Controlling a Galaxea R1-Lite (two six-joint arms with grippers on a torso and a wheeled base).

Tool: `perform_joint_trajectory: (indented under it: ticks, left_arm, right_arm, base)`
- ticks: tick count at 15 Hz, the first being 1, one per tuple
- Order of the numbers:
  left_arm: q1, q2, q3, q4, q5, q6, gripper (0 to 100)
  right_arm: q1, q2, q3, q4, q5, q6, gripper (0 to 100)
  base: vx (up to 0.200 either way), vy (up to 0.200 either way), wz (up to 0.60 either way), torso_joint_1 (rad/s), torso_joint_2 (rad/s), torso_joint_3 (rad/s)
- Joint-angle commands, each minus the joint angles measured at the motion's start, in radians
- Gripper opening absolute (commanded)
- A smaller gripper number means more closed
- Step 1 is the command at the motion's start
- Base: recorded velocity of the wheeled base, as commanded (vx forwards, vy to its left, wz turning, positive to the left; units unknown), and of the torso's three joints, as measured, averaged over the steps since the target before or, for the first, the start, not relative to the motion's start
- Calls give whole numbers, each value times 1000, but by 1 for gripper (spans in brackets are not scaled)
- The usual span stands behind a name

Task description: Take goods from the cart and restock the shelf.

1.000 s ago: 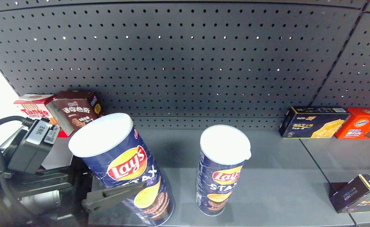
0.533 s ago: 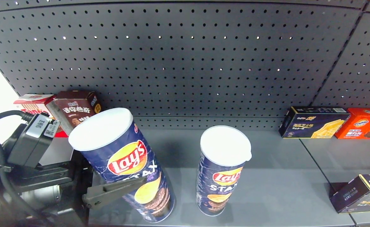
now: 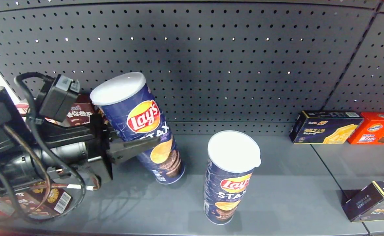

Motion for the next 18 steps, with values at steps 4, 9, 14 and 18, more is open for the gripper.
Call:
perform_joint_trajectory:
  ticks: [4, 9, 14, 18]
  left_arm:
    - [-10, 158, -129, 5, 6, 19, 0]
    - [-41, 202, -298, 228, 6, 145, 0]
    - [-70, 247, -436, 373, 18, 159, 0]
    - [-78, 274, -449, 375, 24, 174, 0]
  right_arm:
    - [0, 0, 0, -1, 1, 0, 100]
    - [0, 0, 0, 1, 1, 0, 100]
    - [0, 0, 0, -1, 1, 0, 100]
    - [0, 0, 0, -1, 1, 0, 100]
  base:
    - [0, 0, 0, 0, 0, 0]
    - [0, 0, 0, 0, 0, 0]
    - [0, 0, 0, 0, 0, 0]
    - [0, 0, 0, 0, 0, 0]
